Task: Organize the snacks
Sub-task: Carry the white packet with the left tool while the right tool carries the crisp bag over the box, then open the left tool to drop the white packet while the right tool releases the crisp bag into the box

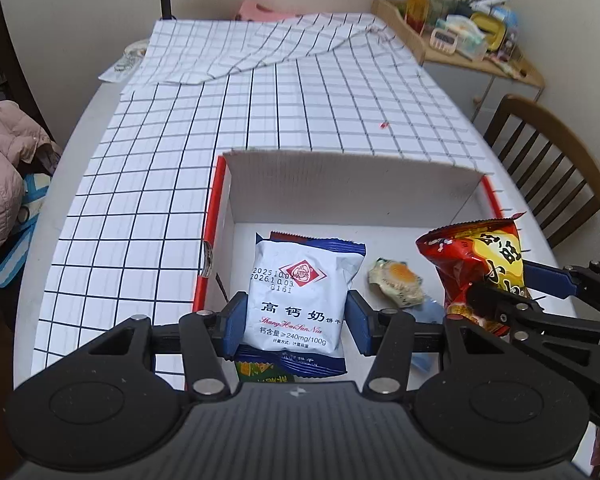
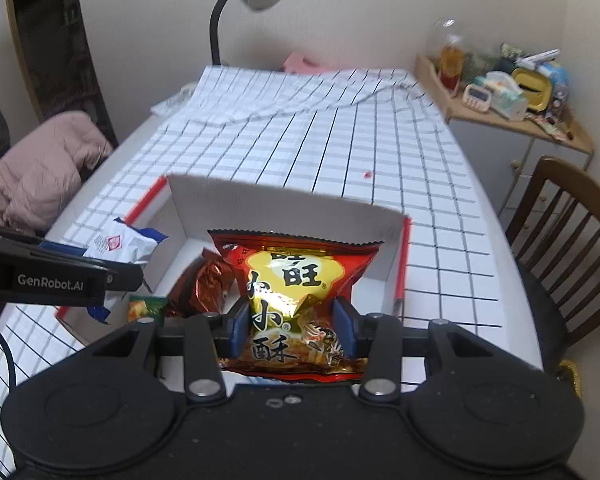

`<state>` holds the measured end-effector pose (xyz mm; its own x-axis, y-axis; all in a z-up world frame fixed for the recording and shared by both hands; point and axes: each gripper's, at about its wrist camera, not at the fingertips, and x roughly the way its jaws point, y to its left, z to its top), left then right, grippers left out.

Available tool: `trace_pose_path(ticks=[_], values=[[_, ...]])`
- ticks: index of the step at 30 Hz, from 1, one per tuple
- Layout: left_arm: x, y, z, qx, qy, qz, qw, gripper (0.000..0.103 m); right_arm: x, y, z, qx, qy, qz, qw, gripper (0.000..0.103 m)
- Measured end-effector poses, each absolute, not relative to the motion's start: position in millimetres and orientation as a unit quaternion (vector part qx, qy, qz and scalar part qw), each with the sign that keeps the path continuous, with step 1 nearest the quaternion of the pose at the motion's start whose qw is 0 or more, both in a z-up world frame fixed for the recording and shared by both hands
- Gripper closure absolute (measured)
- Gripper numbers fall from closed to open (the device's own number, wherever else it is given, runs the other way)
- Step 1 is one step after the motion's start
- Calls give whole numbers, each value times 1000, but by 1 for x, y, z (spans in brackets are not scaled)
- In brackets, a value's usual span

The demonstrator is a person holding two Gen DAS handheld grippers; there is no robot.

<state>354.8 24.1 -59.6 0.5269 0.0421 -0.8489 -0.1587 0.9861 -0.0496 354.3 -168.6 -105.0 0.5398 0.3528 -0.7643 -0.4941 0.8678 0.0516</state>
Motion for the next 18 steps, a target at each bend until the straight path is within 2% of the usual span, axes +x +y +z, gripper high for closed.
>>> trace_pose_path(ticks=[9,18], values=[[376,24,-93,-48,520,55,851,52,371,-148,-143,-133,452,262,843,61],[385,20,-119,-42,550,49,833,52,368,-133,-159,-170,456,280,827,61]])
